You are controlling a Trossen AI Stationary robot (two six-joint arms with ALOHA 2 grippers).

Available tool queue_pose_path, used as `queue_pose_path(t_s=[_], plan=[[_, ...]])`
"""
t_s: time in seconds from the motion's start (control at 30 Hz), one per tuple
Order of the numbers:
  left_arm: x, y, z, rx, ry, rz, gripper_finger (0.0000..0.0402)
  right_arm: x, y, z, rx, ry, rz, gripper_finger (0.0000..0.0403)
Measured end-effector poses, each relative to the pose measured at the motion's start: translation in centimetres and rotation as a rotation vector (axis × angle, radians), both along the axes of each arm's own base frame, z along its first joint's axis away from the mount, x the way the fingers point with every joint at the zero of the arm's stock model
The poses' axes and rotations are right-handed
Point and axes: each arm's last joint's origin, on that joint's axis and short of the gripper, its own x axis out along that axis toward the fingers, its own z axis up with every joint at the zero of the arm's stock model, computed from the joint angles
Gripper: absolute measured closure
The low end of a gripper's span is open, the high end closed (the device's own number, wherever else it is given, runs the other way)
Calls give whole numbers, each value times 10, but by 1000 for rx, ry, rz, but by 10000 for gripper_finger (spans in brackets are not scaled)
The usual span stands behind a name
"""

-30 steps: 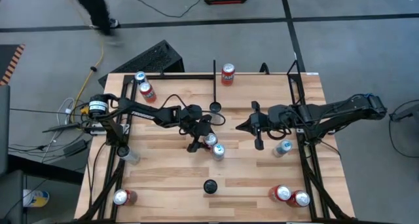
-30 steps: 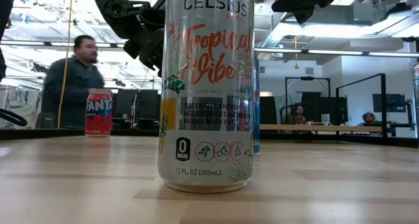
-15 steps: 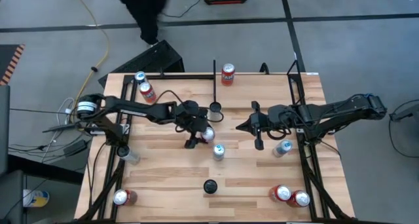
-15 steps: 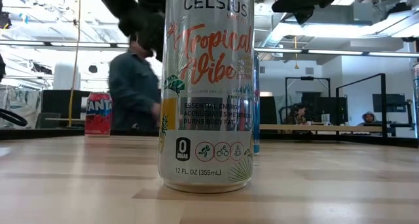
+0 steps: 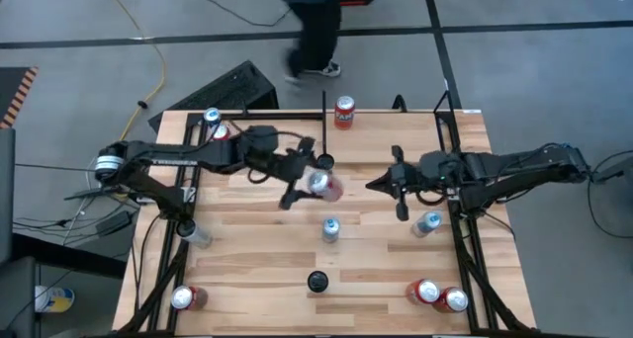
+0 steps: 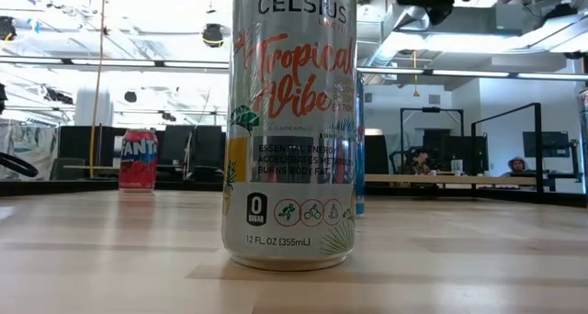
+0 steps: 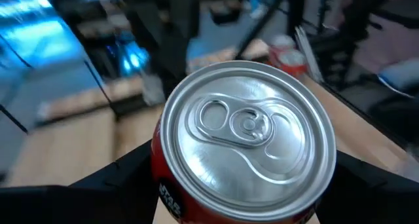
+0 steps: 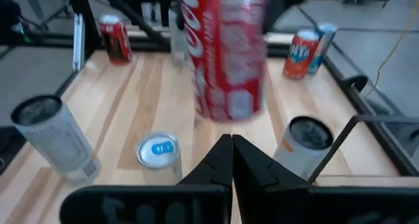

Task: Place canned beverage on shelf
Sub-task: Put the top red-white soda can on the shelf

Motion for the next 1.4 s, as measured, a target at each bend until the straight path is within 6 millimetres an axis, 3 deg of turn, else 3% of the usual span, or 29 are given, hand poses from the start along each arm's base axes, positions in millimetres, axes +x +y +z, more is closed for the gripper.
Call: queue_pose_path(t_s=[0.37, 0.63, 0.97, 1.23, 1.4], plan=[[105, 93, -3, 10, 130, 182, 115, -28, -15, 14, 7, -66, -176, 375], [151, 139, -54, -44, 228, 241, 115, -29, -21, 11, -8, -30, -218, 375], [173, 164, -95, -71, 269, 262, 115, -30, -22, 9, -22, -4, -218, 375], [171, 167, -98, -96, 303, 280, 114, -29, -24, 9, -14, -4, -234, 375], [169, 166, -102, -91, 341, 290, 86, -30, -27, 9, -14, -4, -254, 375]])
